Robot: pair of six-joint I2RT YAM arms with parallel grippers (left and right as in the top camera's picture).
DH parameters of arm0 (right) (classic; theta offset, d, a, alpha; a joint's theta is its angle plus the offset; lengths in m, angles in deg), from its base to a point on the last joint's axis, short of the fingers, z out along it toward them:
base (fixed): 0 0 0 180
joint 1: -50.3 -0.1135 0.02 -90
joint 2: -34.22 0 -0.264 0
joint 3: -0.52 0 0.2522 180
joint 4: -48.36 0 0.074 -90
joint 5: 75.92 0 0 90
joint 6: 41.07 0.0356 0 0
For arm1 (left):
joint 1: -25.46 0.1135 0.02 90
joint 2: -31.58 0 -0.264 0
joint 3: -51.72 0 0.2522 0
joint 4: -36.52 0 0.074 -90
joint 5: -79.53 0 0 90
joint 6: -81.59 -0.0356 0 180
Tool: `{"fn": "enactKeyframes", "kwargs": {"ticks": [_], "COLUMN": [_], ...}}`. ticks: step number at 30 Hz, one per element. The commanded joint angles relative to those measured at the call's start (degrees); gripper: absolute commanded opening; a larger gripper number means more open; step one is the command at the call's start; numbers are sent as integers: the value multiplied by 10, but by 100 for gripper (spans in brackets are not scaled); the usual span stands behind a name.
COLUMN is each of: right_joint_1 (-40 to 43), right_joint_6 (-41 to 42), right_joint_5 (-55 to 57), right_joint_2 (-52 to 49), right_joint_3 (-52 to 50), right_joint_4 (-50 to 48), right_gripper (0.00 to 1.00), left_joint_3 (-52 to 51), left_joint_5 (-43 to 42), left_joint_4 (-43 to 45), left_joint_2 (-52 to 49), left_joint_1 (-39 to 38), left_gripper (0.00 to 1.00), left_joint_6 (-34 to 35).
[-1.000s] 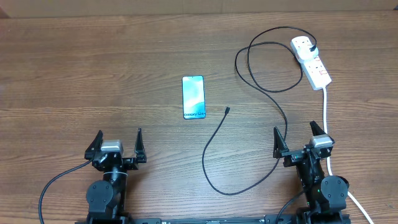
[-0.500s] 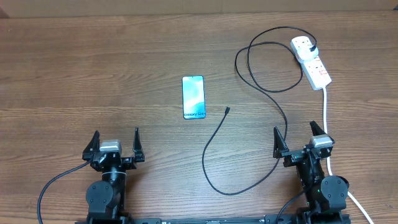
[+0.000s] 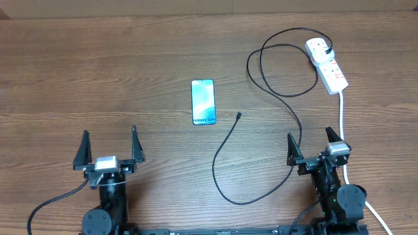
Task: Plug charger to phone and switch on socket
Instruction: 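Move the left gripper over the smartphone and lower toward it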
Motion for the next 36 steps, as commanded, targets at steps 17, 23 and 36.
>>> {"fn": "enactKeyframes", "kwargs": {"ticks": [17, 23, 36], "right_joint_1": [3, 3, 3], "right_joint_6": [3, 3, 2], "right_joint_5": [-3, -3, -3], "right_joint_2": [4, 4, 4], "right_joint_3": [-6, -6, -6], "right_joint_4": [-3, -3, -3], "right_gripper": [100, 100, 100], "left_joint_3": [167, 304, 716], "left_joint_5": [-281, -173, -274], "left_joint_4": [10, -162, -540], "left_joint_2": [-32, -92, -502], "left_joint_1": [0, 0, 0], "left_gripper": [100, 100, 100], "left_joint_6": [41, 41, 75]}}
